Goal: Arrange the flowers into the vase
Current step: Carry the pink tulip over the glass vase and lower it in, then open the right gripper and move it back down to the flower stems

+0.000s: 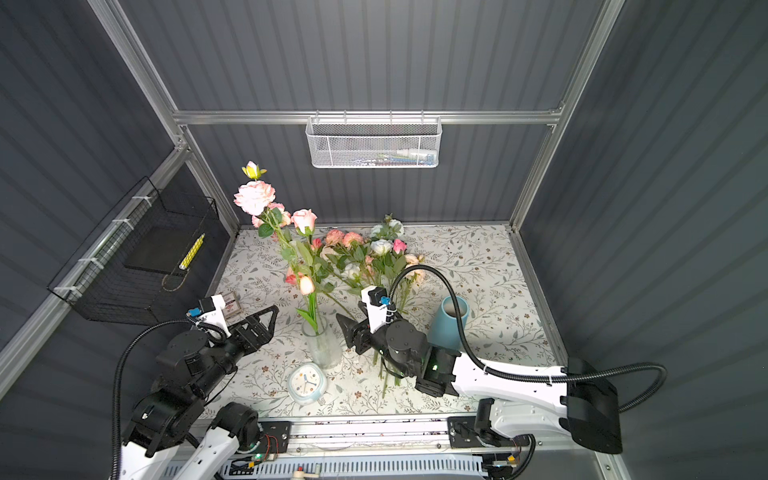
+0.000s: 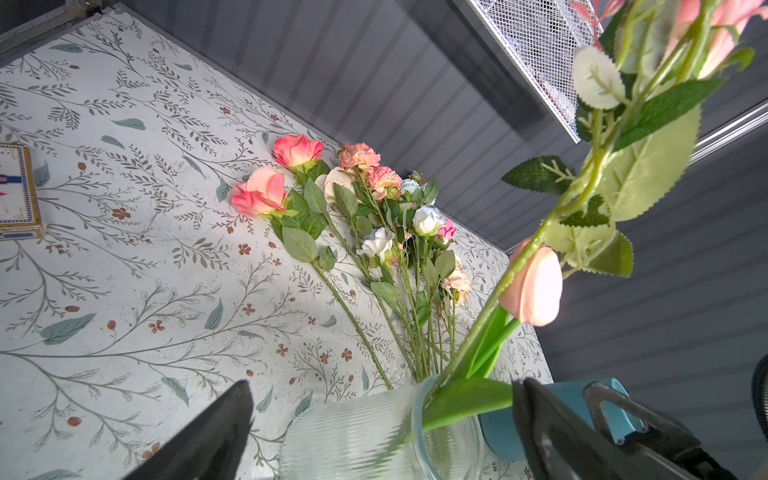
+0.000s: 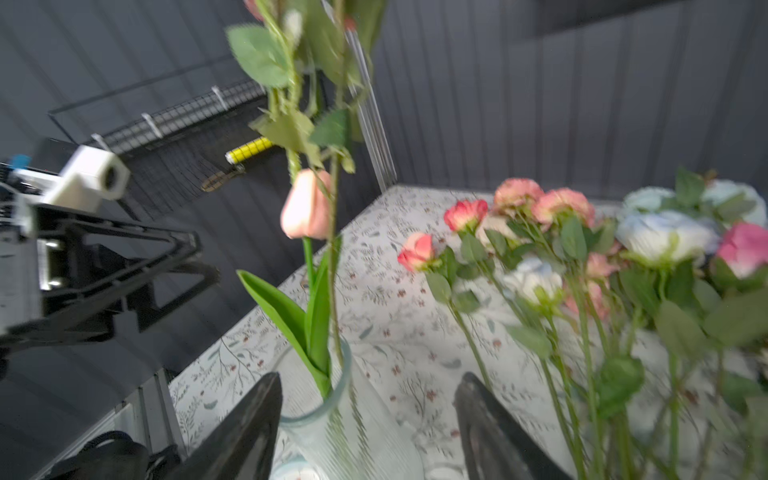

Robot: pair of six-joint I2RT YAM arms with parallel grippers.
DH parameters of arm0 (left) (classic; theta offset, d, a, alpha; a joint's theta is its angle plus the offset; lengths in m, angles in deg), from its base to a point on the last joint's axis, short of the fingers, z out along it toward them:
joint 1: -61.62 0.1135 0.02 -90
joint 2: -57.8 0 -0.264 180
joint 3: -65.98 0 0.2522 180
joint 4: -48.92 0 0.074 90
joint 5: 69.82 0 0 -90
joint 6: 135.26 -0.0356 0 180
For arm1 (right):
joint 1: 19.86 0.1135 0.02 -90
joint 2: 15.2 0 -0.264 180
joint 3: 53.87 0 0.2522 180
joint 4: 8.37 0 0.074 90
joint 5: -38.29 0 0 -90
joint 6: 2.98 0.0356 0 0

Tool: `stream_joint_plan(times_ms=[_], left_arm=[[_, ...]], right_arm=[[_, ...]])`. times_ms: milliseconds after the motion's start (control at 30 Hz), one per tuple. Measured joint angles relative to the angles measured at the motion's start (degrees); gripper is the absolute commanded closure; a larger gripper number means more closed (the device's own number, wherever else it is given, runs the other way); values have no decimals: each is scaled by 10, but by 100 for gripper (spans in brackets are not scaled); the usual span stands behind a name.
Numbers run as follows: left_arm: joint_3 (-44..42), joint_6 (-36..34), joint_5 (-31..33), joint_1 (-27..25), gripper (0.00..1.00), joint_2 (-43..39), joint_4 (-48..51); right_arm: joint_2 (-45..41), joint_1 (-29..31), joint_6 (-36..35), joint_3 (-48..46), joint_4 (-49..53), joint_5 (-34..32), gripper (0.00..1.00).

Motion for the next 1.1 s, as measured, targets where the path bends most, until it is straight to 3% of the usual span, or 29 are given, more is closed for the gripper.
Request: stream_joint_plan(times_ms=[167,400,833,1100], left_arm=[[0,0,0,0,0,2,-2],[0,0,0,0,0,8,-5],[0,-1,2,0,0,-4,2],[0,-6,3,0,0,-10,3]], right_arm=[[75,-81,91,83,202,10,50],[211,-127,130,148,345,28,58],[228,-185,219,99,354,21,59],[227,-199,238,57,349,7,60]])
